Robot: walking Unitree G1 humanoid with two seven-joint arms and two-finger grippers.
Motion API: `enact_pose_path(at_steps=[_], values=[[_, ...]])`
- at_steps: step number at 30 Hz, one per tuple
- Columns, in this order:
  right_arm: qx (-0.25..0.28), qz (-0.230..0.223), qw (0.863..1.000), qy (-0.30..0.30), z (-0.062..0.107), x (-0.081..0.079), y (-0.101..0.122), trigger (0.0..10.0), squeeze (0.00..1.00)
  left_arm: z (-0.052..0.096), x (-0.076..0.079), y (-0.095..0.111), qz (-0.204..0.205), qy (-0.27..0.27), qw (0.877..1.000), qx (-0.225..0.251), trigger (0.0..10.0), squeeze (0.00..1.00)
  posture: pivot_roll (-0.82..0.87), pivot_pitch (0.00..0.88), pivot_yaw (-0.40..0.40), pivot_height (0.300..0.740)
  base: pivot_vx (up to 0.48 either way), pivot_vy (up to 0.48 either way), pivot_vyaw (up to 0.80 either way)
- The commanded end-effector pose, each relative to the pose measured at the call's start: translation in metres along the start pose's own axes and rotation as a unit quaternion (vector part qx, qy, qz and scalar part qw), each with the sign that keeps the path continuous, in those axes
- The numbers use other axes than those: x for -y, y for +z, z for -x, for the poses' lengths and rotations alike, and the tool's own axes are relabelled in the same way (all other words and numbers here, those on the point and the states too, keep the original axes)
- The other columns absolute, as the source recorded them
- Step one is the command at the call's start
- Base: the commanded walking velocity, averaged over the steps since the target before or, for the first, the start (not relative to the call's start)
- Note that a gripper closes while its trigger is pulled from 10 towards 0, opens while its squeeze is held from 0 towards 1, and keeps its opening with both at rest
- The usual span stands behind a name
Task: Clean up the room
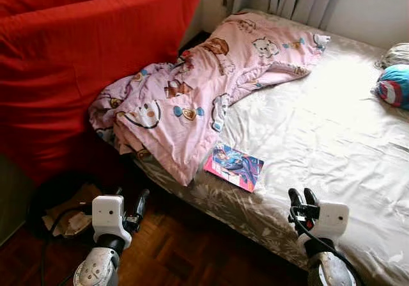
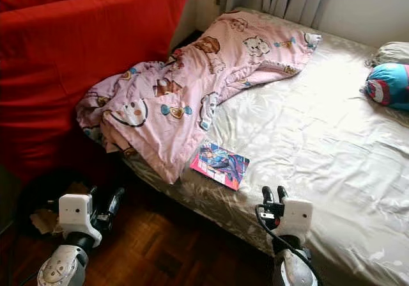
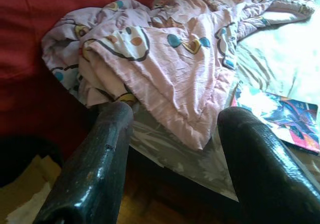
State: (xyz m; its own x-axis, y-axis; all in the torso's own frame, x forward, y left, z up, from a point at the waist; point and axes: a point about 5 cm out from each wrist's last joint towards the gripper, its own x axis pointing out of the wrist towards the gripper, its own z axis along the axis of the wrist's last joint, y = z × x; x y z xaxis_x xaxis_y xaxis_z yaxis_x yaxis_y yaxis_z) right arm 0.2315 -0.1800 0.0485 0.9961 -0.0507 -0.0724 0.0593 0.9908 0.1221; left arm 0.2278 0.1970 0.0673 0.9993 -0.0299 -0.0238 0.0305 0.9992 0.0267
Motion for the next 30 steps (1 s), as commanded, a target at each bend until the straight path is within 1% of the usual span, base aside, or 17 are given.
enact_pose_path(at_steps=[1, 3, 10, 18, 22, 23, 24, 25, 30], values=[[-0.015, -0.004, 1.000, -0.014, 0.005, 0.007, -0.007, 10.0, 0.00, 0.000, 0.002, 0.000, -0.005, -0.004, 1.000, -0.003, 10.0, 0.00, 0.04, 0.157, -0.051, 0.740, 0.000, 0.000, -0.80], [-0.015, 0.003, 1.000, -0.010, 0.005, 0.008, -0.007, 10.0, 0.00, 0.000, 0.002, 0.000, -0.005, -0.005, 1.000, -0.003, 10.0, 0.00, 0.04, 0.156, -0.053, 0.740, 0.000, 0.000, -0.80], [-0.021, 0.004, 1.000, -0.009, 0.005, 0.009, -0.010, 10.0, 0.00, 0.001, 0.004, -0.001, -0.005, -0.007, 1.000, -0.005, 10.0, 0.00, 0.04, 0.150, -0.052, 0.740, 0.000, 0.000, -0.80], [-0.019, 0.007, 1.000, 0.002, 0.004, 0.004, -0.011, 10.0, 0.00, 0.003, 0.007, -0.002, -0.012, -0.017, 1.000, -0.008, 10.0, 0.00, 0.04, 0.139, -0.051, 0.740, 0.000, 0.000, -0.80], [-0.013, 0.026, 0.999, 0.021, 0.003, 0.000, -0.010, 10.0, 0.00, 0.004, 0.009, -0.002, -0.013, -0.020, 1.000, -0.008, 10.0, 0.00, 0.03, 0.133, -0.049, 0.740, 0.000, 0.000, 0.00], [-0.007, 0.020, 1.000, 0.020, -0.002, 0.000, -0.008, 10.0, 0.00, 0.004, 0.011, -0.002, -0.019, -0.027, 0.999, -0.007, 10.0, 0.00, 0.03, 0.131, -0.049, 0.740, 0.000, 0.000, 0.00], [-0.007, 0.020, 1.000, 0.020, -0.002, 0.000, -0.008, 10.0, 0.00, 0.004, 0.011, -0.002, -0.019, -0.027, 0.999, -0.007, 10.0, 0.00, 0.03, 0.131, -0.049, 0.740, 0.000, 0.000, 0.00], [-0.003, 0.014, 1.000, 0.020, -0.006, -0.001, -0.006, 10.0, 0.00, 0.005, 0.012, -0.002, -0.019, -0.029, 0.999, -0.006, 10.0, 0.00, 0.03, 0.127, -0.050, 0.740, 0.000, 0.000, 0.00], [0.005, 0.021, 0.999, 0.037, -0.007, -0.006, 0.000, 10.0, 0.00, 0.005, 0.011, 0.000, -0.009, -0.016, 1.000, -0.003, 10.0, 0.00, 0.02, 0.119, -0.052, 0.740, 0.000, 0.000, 0.00]])
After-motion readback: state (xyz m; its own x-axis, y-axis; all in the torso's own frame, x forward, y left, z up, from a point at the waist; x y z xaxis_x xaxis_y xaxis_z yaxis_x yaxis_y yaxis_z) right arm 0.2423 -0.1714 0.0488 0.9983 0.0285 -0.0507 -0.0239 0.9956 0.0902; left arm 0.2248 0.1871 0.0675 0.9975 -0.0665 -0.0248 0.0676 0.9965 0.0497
